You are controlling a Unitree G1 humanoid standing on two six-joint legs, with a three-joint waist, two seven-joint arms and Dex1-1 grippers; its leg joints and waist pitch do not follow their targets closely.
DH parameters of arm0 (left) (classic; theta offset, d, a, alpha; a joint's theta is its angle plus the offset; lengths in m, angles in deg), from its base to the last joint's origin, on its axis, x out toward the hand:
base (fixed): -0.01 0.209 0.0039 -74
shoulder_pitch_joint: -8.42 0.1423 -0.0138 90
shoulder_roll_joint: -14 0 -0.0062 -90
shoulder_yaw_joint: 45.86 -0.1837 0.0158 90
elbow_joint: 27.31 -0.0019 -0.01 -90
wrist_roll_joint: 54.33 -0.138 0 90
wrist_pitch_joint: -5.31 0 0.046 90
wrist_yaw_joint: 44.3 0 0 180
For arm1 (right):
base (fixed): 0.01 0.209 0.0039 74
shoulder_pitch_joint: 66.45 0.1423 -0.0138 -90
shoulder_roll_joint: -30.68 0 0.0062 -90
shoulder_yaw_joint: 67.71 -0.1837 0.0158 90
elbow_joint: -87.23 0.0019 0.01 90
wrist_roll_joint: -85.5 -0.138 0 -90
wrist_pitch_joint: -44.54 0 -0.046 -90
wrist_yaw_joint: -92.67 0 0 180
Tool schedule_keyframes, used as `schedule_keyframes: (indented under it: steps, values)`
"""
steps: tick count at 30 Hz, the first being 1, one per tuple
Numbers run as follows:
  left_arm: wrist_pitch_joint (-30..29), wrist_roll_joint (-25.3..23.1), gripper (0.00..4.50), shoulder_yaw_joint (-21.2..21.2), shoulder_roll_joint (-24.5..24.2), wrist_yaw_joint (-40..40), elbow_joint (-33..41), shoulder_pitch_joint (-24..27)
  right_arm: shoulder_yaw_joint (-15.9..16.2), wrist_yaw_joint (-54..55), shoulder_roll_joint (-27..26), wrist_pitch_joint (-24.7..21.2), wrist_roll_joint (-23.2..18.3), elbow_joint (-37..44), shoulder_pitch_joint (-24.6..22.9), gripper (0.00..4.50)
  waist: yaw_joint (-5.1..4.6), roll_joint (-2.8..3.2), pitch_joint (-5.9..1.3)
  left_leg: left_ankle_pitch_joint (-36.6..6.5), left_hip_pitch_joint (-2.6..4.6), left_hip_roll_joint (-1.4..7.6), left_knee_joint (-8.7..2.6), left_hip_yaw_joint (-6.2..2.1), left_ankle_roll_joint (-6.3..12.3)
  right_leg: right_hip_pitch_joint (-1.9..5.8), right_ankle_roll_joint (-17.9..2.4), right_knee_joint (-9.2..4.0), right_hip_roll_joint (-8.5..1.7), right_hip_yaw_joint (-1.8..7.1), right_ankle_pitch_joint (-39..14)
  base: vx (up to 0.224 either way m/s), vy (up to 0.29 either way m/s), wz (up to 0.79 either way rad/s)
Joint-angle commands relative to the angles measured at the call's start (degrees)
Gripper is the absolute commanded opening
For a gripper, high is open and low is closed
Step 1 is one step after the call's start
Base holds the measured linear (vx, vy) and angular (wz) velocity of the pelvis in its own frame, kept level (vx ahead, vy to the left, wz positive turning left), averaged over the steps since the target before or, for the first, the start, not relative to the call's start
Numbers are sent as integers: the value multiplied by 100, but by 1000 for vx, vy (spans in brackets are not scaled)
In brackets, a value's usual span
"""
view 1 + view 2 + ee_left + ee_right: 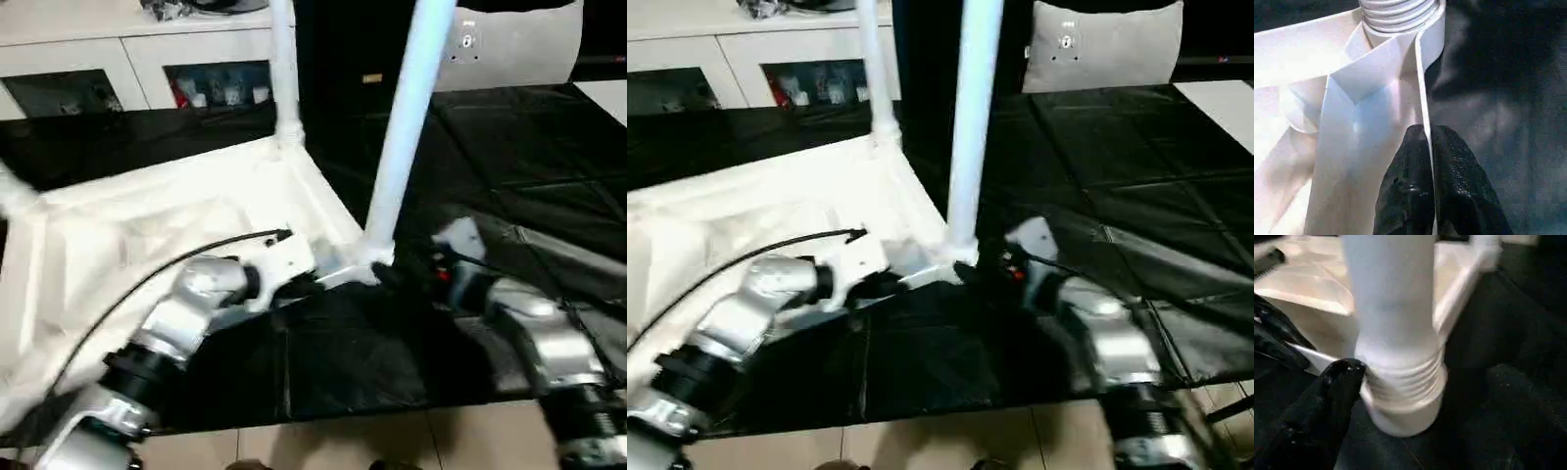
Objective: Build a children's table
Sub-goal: Rotate leg to tighten
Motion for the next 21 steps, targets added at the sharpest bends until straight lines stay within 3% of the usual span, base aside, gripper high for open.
schedule_keyframes:
  steps: [1,5,7,10,13,14,21]
  values:
    - [361,-85,0,-449,-161,589,-205,-2,83,-691,213,216,-154,245,26,445,14,-21,-361,-536,-41,270,-367,-5,656,397,-1320,-380,-369,308,-1006,0,0,0]
    - [653,-18,0,-484,-226,904,-310,-69,278,-1132,426,393,-57,113,101,419,54,-19,-385,-471,-35,281,-354,-3,606,395,-1363,-339,-368,310,-830,0,0,0]
    - [904,-1,0,-559,-301,1200,-371,-143,459,-1596,557,380,-64,2,186,411,82,-67,-399,-365,-46,268,-335,1,664,407,-1394,-318,-363,300,-730,0,0,0]
    - [1005,21,0,-610,-354,1401,-370,-177,599,-1884,633,328,-53,-47,240,377,129,-61,-422,-102,-50,283,-299,4,788,396,-1464,-267,-371,301,-459,0,0,0]
    - [1196,-11,0,-690,-396,1585,-469,-257,769,-2202,697,341,44,-209,351,358,178,-119,-434,55,-52,279,-280,11,867,395,-1489,-235,-373,297,-388,0,0,0]
    - [1246,-18,0,-700,-397,1615,-493,-271,793,-2247,694,365,70,-259,380,347,182,-107,-432,49,-56,275,-277,10,872,392,-1493,-236,-375,292,-437,0,0,0]
    - [1308,26,0,-680,-339,1721,-565,-292,878,-2566,675,227,-45,-403,491,282,241,-117,-423,-164,-51,288,-285,12,680,388,-1359,-263,-381,302,-838,0,0,0]
